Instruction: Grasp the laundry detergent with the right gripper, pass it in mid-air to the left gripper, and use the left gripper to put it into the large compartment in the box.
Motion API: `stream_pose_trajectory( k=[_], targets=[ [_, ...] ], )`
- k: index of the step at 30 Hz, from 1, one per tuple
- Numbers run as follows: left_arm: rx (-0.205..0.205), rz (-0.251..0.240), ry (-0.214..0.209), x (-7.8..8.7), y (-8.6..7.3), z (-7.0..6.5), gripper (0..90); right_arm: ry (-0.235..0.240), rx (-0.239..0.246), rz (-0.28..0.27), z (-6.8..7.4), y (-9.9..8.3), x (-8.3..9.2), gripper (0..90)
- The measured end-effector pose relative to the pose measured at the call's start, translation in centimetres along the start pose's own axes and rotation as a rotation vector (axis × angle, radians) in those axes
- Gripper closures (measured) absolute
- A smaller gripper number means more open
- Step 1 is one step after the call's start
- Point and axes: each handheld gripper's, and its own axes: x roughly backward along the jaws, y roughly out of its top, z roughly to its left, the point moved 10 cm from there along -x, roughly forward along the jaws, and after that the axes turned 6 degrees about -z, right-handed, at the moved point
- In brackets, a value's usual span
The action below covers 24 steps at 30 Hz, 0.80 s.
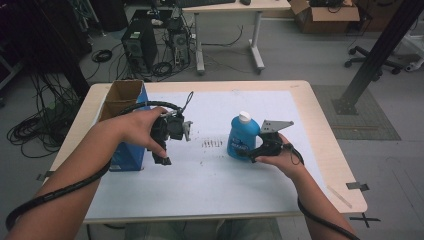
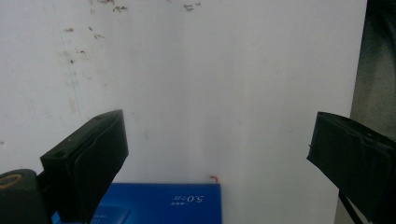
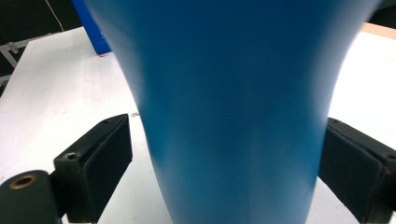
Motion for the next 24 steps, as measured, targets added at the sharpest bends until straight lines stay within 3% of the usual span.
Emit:
stream_pose_trajectory(
  k=[24],
  targets=[
    [-0.019,-0.001,-0.005,-0.17,0.87,-0.05,5.2,-0.005,0.036,-0.008,0.02,-0.33,-0.15,23.2]
  ],
)
